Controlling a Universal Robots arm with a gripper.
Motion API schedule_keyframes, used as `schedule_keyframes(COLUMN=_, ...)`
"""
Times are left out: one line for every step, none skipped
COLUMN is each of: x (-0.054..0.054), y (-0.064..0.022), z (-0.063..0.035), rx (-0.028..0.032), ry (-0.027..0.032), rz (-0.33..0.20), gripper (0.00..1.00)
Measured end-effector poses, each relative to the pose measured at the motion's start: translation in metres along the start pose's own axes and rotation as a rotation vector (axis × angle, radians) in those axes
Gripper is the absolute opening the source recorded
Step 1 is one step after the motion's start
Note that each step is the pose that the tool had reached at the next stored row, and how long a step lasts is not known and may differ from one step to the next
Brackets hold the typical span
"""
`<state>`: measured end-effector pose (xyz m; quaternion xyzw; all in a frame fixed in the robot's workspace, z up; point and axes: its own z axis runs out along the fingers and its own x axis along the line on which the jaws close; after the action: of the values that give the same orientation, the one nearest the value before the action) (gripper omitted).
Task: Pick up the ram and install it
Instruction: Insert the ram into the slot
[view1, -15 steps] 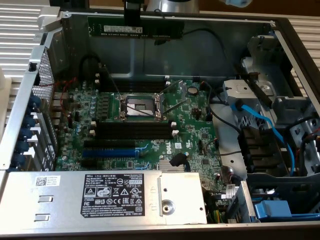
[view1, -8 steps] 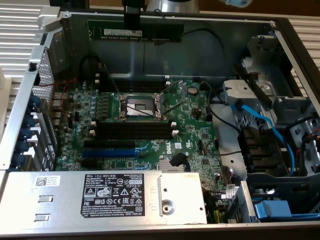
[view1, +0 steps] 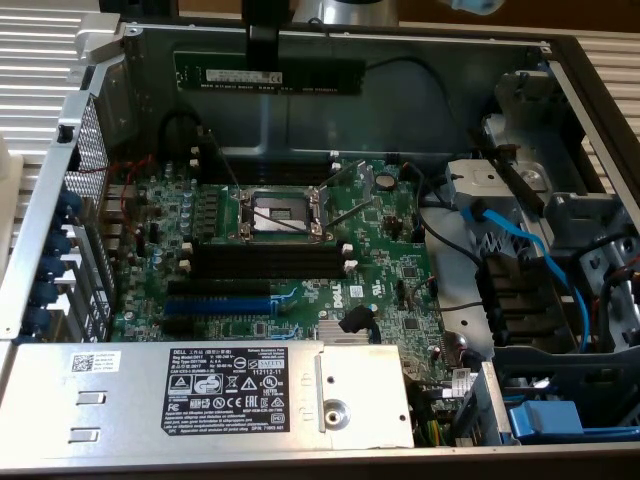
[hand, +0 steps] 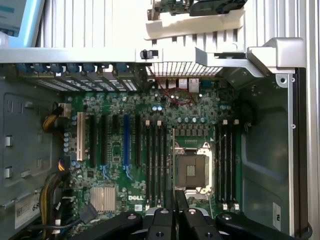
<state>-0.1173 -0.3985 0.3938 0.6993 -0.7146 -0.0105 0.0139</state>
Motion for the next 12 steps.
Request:
schedule_keyframes(x=0.000, y=0.0001, z=0.0007, rx=-0.0002, ry=0.0003, rz=0.000, gripper=0.13)
schedule_keyframes(x=0.000, y=0.0001, z=0.0019, rx=-0.0002, ry=0.0003, rz=0.000, gripper=0.13)
schedule_keyframes(x=0.000, y=0.0002, z=0.0035, rx=-0.0002, ry=-0.0001, rz=0.000, gripper=0.13)
schedule_keyframes(x=0.000, y=0.0002, z=0.0052, rx=-0.0002, ry=-0.0007, rz=0.000, gripper=0.13)
schedule_keyframes(x=0.000, y=0.0002, z=0.0070, rx=-0.0002, ry=-0.0015, rz=0.000, gripper=0.13)
schedule_keyframes(x=0.000, y=0.0002, z=0.0085, rx=-0.0001, ry=-0.0024, rz=0.000, gripper=0.13)
schedule_keyframes(x=0.000, y=0.0002, z=0.0096, rx=-0.0002, ry=-0.0034, rz=0.001, gripper=0.13)
schedule_keyframes(x=0.001, y=0.0002, z=0.0099, rx=-0.0002, ry=-0.0038, rz=0.001, gripper=0.13)
schedule_keyframes(x=0.001, y=0.0001, z=0.0099, rx=-0.0004, ry=-0.0039, rz=0.001, gripper=0.13)
schedule_keyframes(x=0.002, y=0.0001, z=0.0100, rx=-0.0007, ry=-0.0040, rz=0.001, gripper=0.13)
schedule_keyframes(x=0.003, y=0.0000, z=0.0105, rx=-0.0007, ry=-0.0049, rz=0.001, gripper=0.13)
schedule_keyframes(x=0.003, y=0.0000, z=0.0115, rx=-0.0006, ry=-0.0072, rz=0.001, gripper=0.13)
